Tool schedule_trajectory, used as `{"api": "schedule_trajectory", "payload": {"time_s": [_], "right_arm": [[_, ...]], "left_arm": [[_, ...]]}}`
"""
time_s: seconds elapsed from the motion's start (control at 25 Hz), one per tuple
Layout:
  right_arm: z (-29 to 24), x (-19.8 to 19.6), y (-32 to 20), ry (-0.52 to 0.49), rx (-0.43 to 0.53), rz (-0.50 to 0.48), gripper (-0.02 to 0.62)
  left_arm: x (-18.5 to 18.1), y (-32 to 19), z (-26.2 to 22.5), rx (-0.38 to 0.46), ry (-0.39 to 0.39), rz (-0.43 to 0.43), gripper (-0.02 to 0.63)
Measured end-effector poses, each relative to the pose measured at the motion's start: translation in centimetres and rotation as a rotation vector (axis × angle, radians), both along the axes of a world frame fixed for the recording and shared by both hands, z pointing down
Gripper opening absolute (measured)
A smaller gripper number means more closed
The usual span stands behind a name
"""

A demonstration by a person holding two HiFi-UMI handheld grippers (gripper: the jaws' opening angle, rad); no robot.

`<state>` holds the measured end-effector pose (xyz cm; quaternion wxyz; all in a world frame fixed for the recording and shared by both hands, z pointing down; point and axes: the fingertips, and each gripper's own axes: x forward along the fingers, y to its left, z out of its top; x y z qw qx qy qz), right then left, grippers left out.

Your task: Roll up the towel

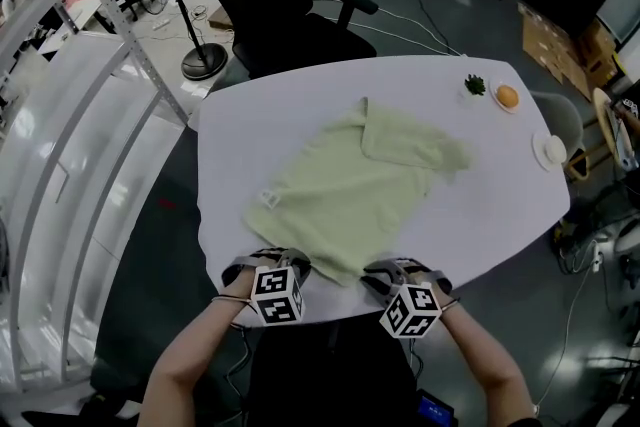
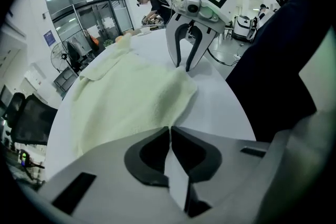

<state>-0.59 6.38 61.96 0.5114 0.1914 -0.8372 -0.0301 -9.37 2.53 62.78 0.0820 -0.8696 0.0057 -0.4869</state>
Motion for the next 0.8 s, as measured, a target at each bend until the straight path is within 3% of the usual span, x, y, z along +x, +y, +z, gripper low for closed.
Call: {"api": "schedule_trajectory", "payload": {"time_s": [0.24,0.4,0.52,0.8], "right_arm": [[-1.9,0.2,0.2,-0.060,-0.018,0.048,0.038],[-1.9,-0.3,1.8,-0.030,-0.031,0.008,0.037],[-2.1,-0.8,3.4,-0.042,-0.058,-0.007,0.037],[-1.2,-2.7,8.5,-0.069,-0.189,-0.104,0.035]], "left_arm": [[-0.6,1.2,-1.6,-0.066,0.050,-0.029,0.028],[-1.1,3.0,-2.1,-0.084,0.045,0.004,0.028],[-1.4,4.4,-2.4,-0.090,0.029,0.035,0.028],[-3.5,9.6,-1.6,-0.207,-0.044,0.131,0.028]]}}
